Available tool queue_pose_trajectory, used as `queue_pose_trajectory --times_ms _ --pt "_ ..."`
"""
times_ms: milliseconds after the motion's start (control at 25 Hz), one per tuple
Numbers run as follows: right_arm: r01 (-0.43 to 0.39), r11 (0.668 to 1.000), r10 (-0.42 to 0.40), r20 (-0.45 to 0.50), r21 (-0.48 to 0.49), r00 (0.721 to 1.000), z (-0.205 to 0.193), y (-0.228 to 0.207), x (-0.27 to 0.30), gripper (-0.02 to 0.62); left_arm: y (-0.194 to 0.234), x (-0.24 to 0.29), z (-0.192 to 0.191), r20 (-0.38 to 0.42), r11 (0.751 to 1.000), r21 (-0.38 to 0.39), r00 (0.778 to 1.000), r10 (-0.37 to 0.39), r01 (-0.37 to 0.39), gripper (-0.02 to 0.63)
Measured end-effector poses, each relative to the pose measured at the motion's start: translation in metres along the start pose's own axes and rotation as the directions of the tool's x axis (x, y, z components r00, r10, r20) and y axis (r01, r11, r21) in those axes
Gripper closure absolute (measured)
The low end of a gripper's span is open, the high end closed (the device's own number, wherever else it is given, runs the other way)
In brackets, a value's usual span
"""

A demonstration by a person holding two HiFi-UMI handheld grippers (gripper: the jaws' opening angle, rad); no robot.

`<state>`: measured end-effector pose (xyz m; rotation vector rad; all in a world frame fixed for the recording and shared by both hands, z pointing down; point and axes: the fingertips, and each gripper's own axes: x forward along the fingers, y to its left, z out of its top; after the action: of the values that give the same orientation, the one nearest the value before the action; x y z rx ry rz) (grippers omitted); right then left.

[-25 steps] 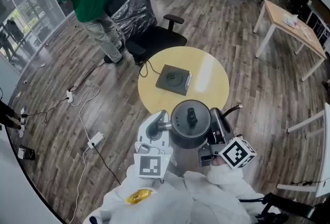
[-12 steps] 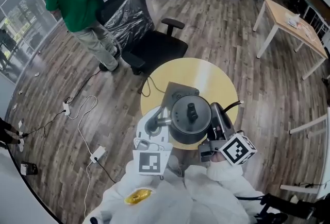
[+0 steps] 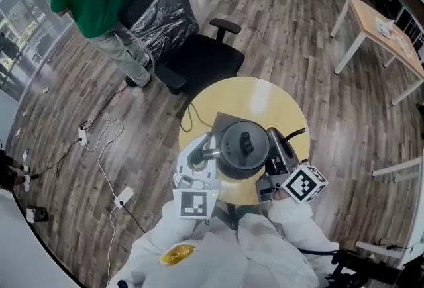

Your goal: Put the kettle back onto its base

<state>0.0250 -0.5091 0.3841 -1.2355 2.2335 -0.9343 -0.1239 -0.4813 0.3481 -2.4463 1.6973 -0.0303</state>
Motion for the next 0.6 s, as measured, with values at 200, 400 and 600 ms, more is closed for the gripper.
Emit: queue_pose_trajectory --times_ms 200,400,600 --pt "-0.081 0.996 0.079 -0.037 -0.041 0.996 -0.010 -0.037 0.039 0.563 0.007 0.032 -0.044 0.021 1.000 0.016 0.999 0.024 -0.025 0.606" --pt "-0.063 0.998 0.063 -0.051 0.002 0.997 -0.035 -0.097 0.078 0.563 0.016 0.069 -0.105 -0.028 0.998 0.049 0.999 0.044 -0.043 0.606" --pt "-0.024 0.999 0.026 -0.052 0.030 0.998 -0.060 -0.144 0.096 0.563 0.019 0.095 -0.154 -0.071 0.996 0.087 0.997 0.031 -0.024 0.606"
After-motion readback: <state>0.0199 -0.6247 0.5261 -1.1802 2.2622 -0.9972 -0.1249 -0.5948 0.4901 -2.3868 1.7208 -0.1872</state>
